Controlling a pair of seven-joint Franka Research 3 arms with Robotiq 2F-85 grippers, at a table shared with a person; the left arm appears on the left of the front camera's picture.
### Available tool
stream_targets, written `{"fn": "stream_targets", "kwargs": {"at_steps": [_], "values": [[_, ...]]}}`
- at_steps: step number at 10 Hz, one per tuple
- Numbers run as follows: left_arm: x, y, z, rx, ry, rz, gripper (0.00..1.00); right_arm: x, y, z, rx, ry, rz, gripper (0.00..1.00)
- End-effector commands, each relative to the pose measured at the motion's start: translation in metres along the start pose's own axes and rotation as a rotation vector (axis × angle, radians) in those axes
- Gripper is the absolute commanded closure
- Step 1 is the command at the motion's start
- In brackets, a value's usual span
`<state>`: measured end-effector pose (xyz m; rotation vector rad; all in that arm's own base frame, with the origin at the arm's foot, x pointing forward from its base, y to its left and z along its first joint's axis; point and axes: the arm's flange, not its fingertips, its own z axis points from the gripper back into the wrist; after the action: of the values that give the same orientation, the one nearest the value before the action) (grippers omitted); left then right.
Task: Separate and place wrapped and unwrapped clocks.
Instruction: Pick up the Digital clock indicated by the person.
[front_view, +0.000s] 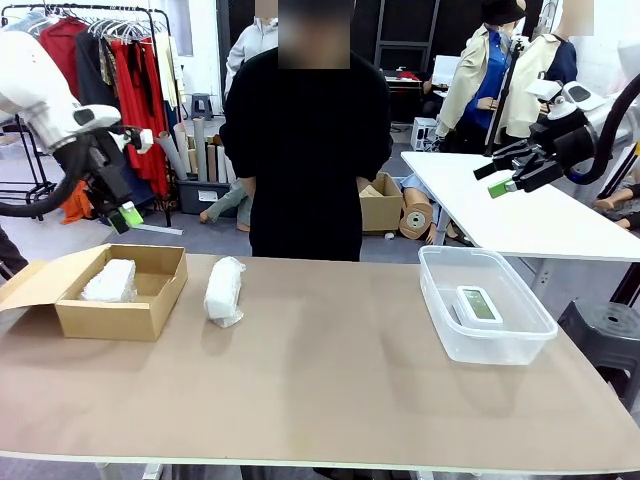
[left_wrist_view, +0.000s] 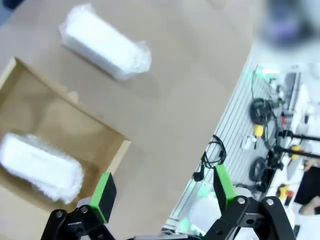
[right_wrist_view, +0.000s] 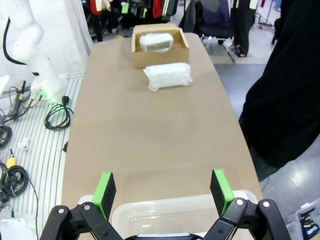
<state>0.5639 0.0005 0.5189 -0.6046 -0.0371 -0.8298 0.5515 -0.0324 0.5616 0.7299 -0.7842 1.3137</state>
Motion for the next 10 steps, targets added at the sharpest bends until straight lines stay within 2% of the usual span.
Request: {"fn": "stream_targets", "kwargs": {"at_steps": [1,2,3,4,6,8,9,10], "values": [[-0.002,0.012,0.025,-0.011,-0.077,-0.207,0.0,0.002,0.0,0.001,-0.002,-0.003,0.003,0.0],[-0.004,0.007,0.037,0.056,-0.143,-0.333,0.0,0.002,0.0,0.001,-0.002,-0.003,0.003,0.0],[-0.002,0.002,0.047,0.115,-0.256,-0.438,0.0,0.002,0.0,0.001,-0.002,-0.003,0.003,0.0],[-0.002,-0.003,0.057,0.101,-0.341,-0.502,0.0,0.002,0.0,0.001,-0.002,-0.003,0.003,0.0],[-0.014,-0.007,0.071,0.015,-0.418,-0.593,0.0,0.002,0.0,0.001,-0.002,-0.003,0.003,0.0],[-0.018,-0.005,0.08,0.034,-0.435,-0.746,0.0,0.002,0.0,0.001,-0.002,-0.003,0.003,0.0],[-0.014,-0.001,0.087,0.037,-0.467,-0.758,0.0,0.002,0.0,0.001,-0.002,-0.003,0.003,0.0],[-0.01,0.0,0.089,0.036,-0.497,-0.708,0.0,0.002,0.0,0.001,-0.002,-0.003,0.003,0.0]]}}
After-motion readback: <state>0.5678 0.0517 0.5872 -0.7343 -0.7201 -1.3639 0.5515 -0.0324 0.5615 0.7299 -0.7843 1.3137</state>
